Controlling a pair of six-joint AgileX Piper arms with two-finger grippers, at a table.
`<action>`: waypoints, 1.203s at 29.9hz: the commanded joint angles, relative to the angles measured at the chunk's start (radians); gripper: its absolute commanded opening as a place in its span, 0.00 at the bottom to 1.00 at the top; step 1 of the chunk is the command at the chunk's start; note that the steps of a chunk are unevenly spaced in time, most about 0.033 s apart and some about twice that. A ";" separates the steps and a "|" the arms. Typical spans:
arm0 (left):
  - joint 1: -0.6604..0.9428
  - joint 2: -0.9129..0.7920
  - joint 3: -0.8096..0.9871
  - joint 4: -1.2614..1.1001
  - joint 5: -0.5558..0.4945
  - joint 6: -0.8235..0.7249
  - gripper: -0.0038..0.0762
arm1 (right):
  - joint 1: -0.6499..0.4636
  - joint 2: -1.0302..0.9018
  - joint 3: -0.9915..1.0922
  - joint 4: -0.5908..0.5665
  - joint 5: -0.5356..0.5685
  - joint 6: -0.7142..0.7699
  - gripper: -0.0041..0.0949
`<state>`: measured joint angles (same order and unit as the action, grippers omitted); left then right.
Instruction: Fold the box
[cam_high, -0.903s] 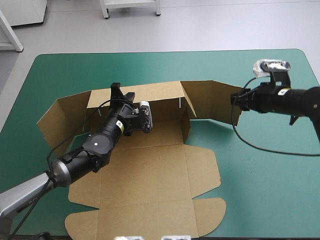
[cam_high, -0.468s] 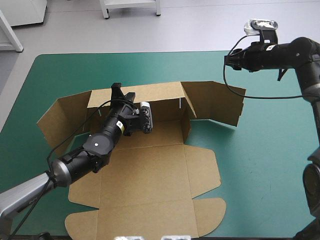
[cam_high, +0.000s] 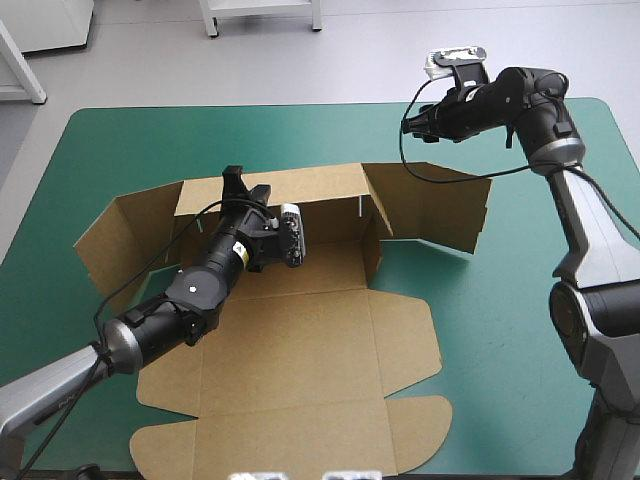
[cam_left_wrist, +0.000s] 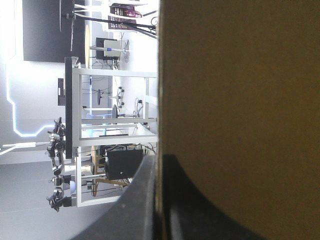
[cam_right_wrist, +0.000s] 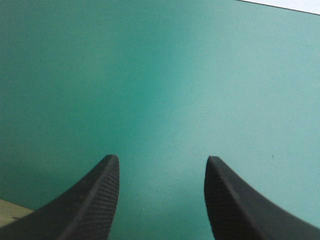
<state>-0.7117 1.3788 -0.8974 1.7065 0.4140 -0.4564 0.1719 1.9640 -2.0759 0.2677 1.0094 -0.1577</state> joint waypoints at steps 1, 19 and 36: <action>-0.006 -0.033 -0.026 0.030 0.021 -0.019 0.04 | -0.004 -0.023 -0.041 -0.021 -0.013 0.006 0.53; -0.006 -0.033 -0.026 0.030 0.035 -0.017 0.04 | -0.004 -0.017 -0.035 0.089 0.237 -0.082 0.49; -0.006 -0.033 -0.026 0.030 0.064 -0.017 0.04 | -0.004 -0.311 0.464 0.353 0.004 -0.397 0.42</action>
<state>-0.7117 1.3788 -0.8974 1.7065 0.4344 -0.4564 0.1719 1.7601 -1.6928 0.5112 1.1104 -0.4566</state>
